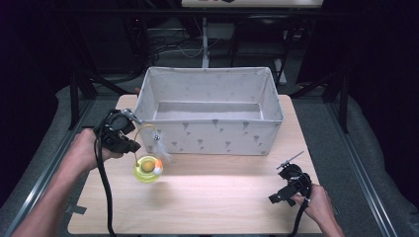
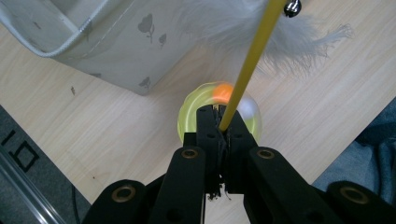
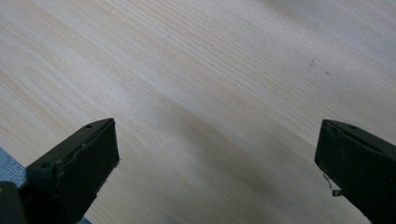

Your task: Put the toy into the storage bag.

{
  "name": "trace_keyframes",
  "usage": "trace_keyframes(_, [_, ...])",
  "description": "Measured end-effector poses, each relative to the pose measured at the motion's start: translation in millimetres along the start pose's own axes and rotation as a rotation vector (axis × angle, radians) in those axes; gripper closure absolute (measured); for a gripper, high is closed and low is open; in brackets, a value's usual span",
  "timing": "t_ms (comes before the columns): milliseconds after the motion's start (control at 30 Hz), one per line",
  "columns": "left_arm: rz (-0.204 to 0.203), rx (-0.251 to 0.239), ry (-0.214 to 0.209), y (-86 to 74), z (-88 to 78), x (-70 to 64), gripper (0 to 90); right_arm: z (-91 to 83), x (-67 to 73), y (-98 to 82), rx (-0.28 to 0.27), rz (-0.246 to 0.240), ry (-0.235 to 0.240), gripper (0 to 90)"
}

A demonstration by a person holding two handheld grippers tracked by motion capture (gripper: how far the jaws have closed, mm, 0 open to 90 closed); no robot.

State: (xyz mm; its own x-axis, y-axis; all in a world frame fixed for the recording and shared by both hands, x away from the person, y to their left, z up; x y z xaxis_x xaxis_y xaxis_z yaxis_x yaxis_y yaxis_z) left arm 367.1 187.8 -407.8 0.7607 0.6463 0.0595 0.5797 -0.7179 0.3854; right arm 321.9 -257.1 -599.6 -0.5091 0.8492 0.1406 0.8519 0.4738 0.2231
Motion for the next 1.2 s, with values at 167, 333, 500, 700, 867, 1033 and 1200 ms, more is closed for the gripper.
trace_keyframes(167, [0.013, 0.005, 0.003, 4.5, -7.5, 1.1, 88.3, 0.4, -1.4, 0.4, -0.004, -0.009, -0.009, 0.0])
trace_keyframes(333, [0.018, 0.006, 0.008, 7.7, -14.0, 2.5, 88.4, 0.8, -0.9, 0.8, -0.01, -0.007, -0.006, 0.0])
trace_keyframes(500, [0.021, 0.009, 0.011, 9.2, -19.4, 4.8, 88.3, -0.2, -1.8, 0.4, -0.001, -0.021, -0.003, 0.0])
trace_keyframes(700, [0.026, 0.011, 0.016, 12.0, -25.4, 7.7, 88.4, -0.4, -2.6, 0.3, 0.0, -0.022, -0.008, 0.0])
trace_keyframes(867, [0.023, 0.005, 0.014, 15.0, -30.4, 8.9, 88.3, -0.2, -2.6, 0.2, -0.001, -0.02, -0.01, 0.0])
trace_keyframes(1033, [0.028, 0.003, 0.019, 18.5, -35.9, 11.4, 88.4, -0.1, -2.6, 0.2, -0.001, -0.02, -0.01, 0.0])
trace_keyframes(1200, [0.028, 0.002, 0.023, 22.1, -40.8, 13.7, 88.4, -0.2, -2.5, 0.0, 0.006, -0.023, -0.003, 0.0])
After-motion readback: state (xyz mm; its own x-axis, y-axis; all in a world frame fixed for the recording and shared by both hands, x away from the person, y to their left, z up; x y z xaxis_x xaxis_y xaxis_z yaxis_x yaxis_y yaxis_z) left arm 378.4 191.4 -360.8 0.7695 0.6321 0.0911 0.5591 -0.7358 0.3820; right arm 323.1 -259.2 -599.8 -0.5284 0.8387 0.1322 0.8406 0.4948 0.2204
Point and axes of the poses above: each handheld gripper's, and its own axes: z roughly forward along the jaws, y roughly out of its top, x roughly to its left, the point moved 7 cm from there along z, roughly forward along the jaws, and after that the axes turned 2 degrees about -y, right-handed, at the moved point
